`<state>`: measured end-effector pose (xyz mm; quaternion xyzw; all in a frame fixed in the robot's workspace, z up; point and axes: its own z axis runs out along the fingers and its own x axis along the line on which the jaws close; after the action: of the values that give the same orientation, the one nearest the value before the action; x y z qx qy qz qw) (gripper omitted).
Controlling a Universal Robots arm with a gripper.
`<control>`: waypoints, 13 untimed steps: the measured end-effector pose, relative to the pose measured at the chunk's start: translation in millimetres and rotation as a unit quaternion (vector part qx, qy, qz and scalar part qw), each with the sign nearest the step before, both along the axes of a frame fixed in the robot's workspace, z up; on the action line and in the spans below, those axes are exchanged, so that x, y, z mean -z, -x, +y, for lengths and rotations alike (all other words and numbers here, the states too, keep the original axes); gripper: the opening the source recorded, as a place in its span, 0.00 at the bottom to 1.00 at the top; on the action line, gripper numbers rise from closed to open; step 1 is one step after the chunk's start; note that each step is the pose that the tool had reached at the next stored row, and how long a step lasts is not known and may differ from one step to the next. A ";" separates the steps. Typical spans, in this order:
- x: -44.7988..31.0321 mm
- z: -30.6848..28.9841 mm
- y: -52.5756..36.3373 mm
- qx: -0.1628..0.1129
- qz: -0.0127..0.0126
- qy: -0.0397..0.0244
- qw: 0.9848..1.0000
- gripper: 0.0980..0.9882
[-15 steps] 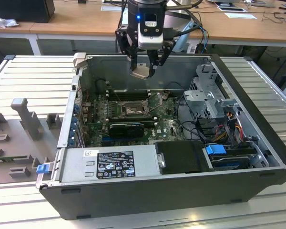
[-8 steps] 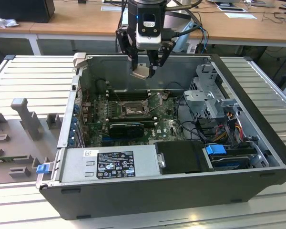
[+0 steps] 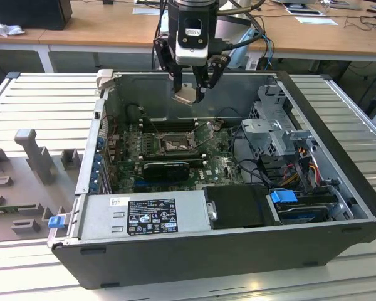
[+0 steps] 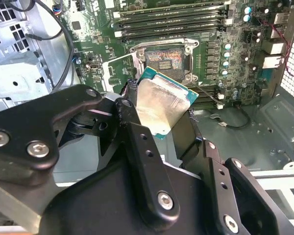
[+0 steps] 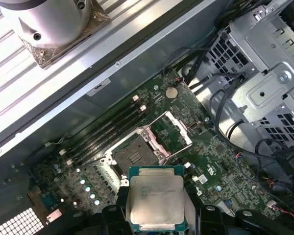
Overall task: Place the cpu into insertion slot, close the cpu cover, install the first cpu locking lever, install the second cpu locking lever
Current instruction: 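Place the cpu into insertion slot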
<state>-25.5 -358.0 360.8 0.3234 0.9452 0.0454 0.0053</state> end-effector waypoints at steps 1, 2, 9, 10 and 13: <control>0.1 0.0 0.0 0.003 0.000 0.000 1.000 0.48; 0.2 0.0 0.0 0.007 0.000 0.000 1.000 0.48; 2.1 0.0 0.0 0.060 0.000 0.001 0.998 0.48; 2.4 0.0 0.0 0.069 0.000 0.001 0.998 0.48; 4.0 0.0 0.0 0.112 0.000 0.001 0.994 0.48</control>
<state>-25.5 -358.0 356.9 0.4275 0.9029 0.0436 0.0106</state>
